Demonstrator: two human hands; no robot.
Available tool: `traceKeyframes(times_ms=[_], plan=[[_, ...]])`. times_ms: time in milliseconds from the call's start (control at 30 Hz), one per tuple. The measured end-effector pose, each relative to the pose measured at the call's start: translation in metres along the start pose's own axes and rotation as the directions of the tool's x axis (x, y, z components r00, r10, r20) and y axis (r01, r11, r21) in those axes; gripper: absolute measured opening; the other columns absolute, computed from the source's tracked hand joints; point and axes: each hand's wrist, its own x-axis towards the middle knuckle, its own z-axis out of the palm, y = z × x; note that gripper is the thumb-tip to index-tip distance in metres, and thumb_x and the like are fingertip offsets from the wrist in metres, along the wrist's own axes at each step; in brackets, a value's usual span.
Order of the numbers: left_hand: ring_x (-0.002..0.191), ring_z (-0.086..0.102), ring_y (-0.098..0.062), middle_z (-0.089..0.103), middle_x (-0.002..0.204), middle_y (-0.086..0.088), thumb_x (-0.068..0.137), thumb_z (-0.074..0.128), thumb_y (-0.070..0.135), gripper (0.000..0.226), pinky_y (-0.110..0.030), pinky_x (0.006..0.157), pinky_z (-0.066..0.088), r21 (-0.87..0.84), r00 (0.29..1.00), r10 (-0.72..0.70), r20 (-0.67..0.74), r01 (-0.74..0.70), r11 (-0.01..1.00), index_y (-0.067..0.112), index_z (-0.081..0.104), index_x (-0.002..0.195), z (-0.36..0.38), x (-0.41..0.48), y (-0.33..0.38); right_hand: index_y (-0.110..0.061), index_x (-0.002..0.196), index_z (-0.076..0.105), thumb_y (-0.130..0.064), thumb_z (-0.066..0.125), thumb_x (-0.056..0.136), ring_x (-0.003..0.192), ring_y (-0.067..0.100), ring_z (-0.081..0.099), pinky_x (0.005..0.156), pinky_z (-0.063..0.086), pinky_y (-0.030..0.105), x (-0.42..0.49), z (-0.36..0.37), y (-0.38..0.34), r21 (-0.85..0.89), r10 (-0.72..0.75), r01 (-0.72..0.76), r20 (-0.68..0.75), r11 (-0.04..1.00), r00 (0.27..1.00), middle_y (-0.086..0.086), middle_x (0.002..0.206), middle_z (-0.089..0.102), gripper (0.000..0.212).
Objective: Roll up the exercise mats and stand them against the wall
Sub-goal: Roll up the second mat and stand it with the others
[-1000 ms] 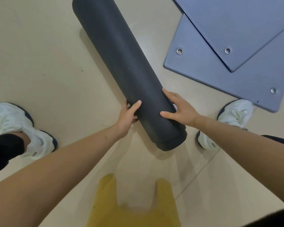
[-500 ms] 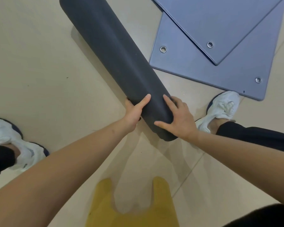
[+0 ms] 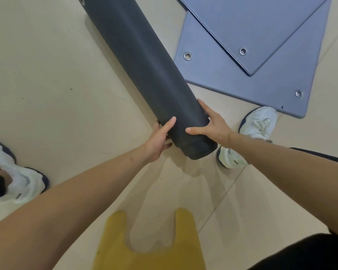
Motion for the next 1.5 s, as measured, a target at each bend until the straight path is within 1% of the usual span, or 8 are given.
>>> traceKeyframes(times_ms=[233, 367, 633, 733, 1033, 1167, 1333, 1500], plan=[[0.132, 0.051, -0.019, 0.051, 0.135, 0.024, 0.103, 0.054, 0.050, 0.043, -0.047, 0.106, 0.046, 0.055, 0.968, 0.197, -0.153, -0.191, 0.980, 0.045, 0.037, 0.142, -0.041, -0.062, 0.050, -0.048, 0.150, 0.044, -0.053, 0.088, 0.074, 0.117, 0.025, 0.069, 0.099, 0.059, 0.045, -0.002, 0.030, -0.068, 0.382, 0.032, -0.076, 0.121, 0.921, 0.992, -0.006, 0.136, 0.065, 0.087], [0.122, 0.057, -0.014, 0.054, 0.136, 0.023, 0.103, 0.054, 0.048, 0.048, -0.037, 0.087, 0.052, 0.169, 0.935, 0.327, -0.134, -0.304, 0.938, 0.043, 0.038, 0.147, -0.054, -0.113, 0.089, -0.046, 0.133, 0.060, -0.053, 0.083, 0.079, 0.109, 0.027, 0.074, 0.099, 0.058, 0.051, -0.027, 0.041, -0.121, 0.530, 0.030, -0.118, 0.171, 0.840, 0.985, -0.005, 0.123, 0.074, 0.059], [0.129, 0.059, -0.015, 0.059, 0.146, 0.016, 0.083, 0.062, 0.068, 0.081, -0.043, 0.093, 0.054, 0.407, 0.828, 0.558, -0.042, -0.496, 0.767, 0.044, 0.037, 0.157, -0.066, -0.217, 0.152, -0.019, 0.137, 0.061, -0.073, 0.059, 0.087, 0.120, 0.032, 0.069, 0.107, 0.050, 0.053, -0.108, 0.039, -0.216, 0.747, 0.033, -0.346, 0.399, 0.568, 0.916, 0.011, 0.128, 0.073, 0.074], [0.123, 0.063, -0.007, 0.061, 0.142, 0.014, 0.082, 0.063, 0.066, 0.080, -0.029, 0.083, 0.056, 0.453, 0.776, 0.629, 0.040, -0.575, 0.681, 0.040, 0.044, 0.155, -0.061, -0.258, 0.172, -0.015, 0.138, 0.066, -0.077, 0.057, 0.085, 0.122, 0.034, 0.067, 0.111, 0.045, 0.055, -0.140, 0.034, -0.242, 0.800, -0.071, -0.392, 0.471, 0.454, 0.879, 0.011, 0.135, 0.068, 0.082], [0.113, 0.071, -0.009, 0.064, 0.132, 0.024, 0.072, 0.084, 0.047, 0.071, -0.024, 0.081, 0.060, 0.458, 0.638, 0.764, 0.096, -0.709, 0.536, 0.049, 0.055, 0.137, -0.036, -0.310, 0.171, -0.025, 0.136, 0.067, -0.090, 0.054, 0.077, 0.124, 0.039, 0.066, 0.102, 0.049, 0.068, -0.185, 0.008, -0.237, 0.828, -0.191, -0.022, 0.155, 0.560, 0.969, 0.010, 0.135, 0.069, 0.089], [0.114, 0.072, -0.018, 0.064, 0.139, 0.012, 0.081, 0.086, 0.035, 0.080, -0.030, 0.082, 0.063, 0.463, 0.576, 0.818, -0.016, -0.721, 0.516, 0.029, 0.052, 0.153, -0.027, -0.298, 0.165, -0.044, 0.140, 0.056, -0.071, 0.069, 0.079, 0.124, 0.025, 0.066, 0.095, 0.059, 0.055, -0.198, -0.001, -0.234, 0.620, -0.364, 0.352, -0.114, 0.701, 0.924, -0.009, 0.131, 0.069, 0.067], [0.103, 0.076, -0.016, 0.067, 0.139, 0.005, 0.067, 0.084, 0.050, 0.090, -0.045, 0.085, 0.065, 0.462, 0.545, 0.833, -0.092, -0.718, 0.521, 0.025, 0.057, 0.149, -0.027, -0.301, 0.178, -0.044, 0.149, 0.049, -0.020, 0.080, 0.091, 0.128, 0.016, 0.062, 0.081, 0.064, 0.040, -0.191, -0.010, -0.228, 0.484, -0.479, 0.521, -0.218, 0.704, 0.850, -0.009, 0.142, 0.062, 0.069], [0.105, 0.076, -0.013, 0.066, 0.141, 0.006, 0.086, 0.083, 0.031, 0.070, -0.050, 0.090, 0.063, 0.428, 0.550, 0.831, -0.086, -0.733, 0.530, 0.025, 0.055, 0.150, -0.041, -0.293, 0.182, -0.037, 0.154, 0.046, -0.016, 0.079, 0.092, 0.111, -0.006, 0.066, 0.079, 0.065, 0.037, -0.181, -0.002, -0.241, 0.340, -0.532, 0.605, -0.290, 0.720, 0.796, -0.006, 0.142, 0.060, 0.073]])
